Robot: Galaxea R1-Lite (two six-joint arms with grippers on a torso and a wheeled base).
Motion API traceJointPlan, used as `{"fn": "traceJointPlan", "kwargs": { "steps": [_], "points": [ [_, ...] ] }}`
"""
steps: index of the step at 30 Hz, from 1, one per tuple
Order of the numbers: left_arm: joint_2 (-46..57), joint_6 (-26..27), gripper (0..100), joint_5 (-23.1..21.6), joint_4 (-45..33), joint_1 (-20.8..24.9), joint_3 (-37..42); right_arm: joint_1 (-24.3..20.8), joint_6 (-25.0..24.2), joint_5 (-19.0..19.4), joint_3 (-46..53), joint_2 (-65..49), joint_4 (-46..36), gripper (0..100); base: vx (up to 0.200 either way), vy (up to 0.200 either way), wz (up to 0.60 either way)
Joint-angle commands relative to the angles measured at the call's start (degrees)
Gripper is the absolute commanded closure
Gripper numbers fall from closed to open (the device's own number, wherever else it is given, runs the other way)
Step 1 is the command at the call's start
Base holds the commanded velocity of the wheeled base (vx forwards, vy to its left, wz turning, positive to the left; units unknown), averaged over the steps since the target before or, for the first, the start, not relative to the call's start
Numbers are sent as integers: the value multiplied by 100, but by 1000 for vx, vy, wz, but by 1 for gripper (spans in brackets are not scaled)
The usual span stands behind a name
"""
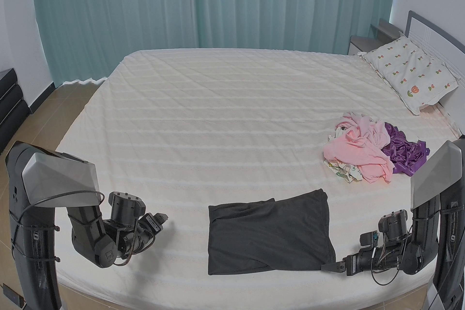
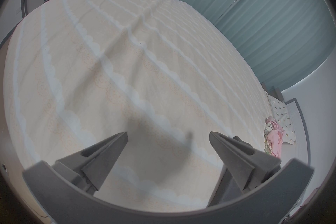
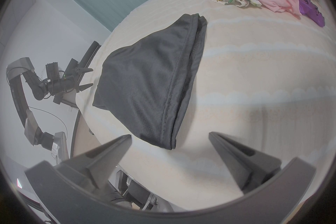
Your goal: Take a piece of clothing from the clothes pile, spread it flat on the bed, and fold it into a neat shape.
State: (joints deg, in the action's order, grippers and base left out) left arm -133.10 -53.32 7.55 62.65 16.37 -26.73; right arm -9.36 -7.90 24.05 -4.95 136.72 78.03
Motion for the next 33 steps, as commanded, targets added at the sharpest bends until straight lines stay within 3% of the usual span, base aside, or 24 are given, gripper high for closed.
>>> {"fn": "traceJointPlan", "kwargs": {
  "steps": [1, 11, 14, 21, 33],
  "points": [
    [3, -3, 0, 1, 11, -2, -7, 136, -10, 12, -85, -84, 81, 0, 0, 0, 0],
    [47, -20, 0, 19, 72, 147, 28, 198, -423, 21, -410, -66, 265, 0, 0, 0, 0],
    [29, -20, 0, 45, 72, 138, 19, 145, -783, 47, -551, -84, 371, 0, 0, 0, 0],
    [12, -20, 0, 54, 151, 138, 10, -365, -1530, -428, -946, 329, 705, 0, 0, 0, 0],
    [29, -29, 0, 54, 151, 129, -7, -558, -1689, -726, -1650, 602, 590, 0, 0, 0, 0]
  ]
}}
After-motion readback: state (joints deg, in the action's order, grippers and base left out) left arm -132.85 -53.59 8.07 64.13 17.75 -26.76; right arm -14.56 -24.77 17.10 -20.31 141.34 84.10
